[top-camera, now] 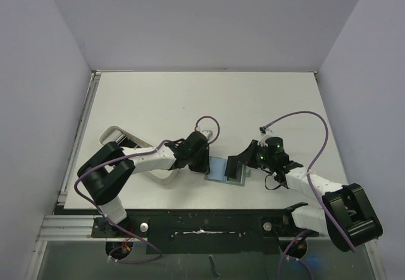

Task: Put the credit cards into the card holder
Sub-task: Insert the credit card into the card holder.

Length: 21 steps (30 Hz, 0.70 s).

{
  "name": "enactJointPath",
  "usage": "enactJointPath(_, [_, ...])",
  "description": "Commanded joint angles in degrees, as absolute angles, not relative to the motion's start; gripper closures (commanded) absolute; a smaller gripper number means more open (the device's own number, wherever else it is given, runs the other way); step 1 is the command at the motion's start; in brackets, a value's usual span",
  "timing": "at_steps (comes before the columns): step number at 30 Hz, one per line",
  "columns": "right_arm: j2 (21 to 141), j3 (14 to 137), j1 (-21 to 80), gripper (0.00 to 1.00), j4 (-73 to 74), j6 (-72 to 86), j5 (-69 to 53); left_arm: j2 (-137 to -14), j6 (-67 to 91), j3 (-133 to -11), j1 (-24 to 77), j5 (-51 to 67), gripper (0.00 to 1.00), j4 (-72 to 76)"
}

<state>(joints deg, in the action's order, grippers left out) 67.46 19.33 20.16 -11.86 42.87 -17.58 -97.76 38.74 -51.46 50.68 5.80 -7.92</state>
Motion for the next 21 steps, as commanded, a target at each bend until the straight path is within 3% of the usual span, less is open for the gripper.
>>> enactJointPath(1, [67.9,17.9,19.8,1.00,-17.3,43.5,-19.4,-98.9,38.8,-51.3,51.4,5.2,1.00,-7.1])
enactJointPath(21, [71.5,14.1,19.6,1.00,-25.0,46.1,-21.2,-98.9,41.5,-49.7,52.5,5.4,1.00,-5.5])
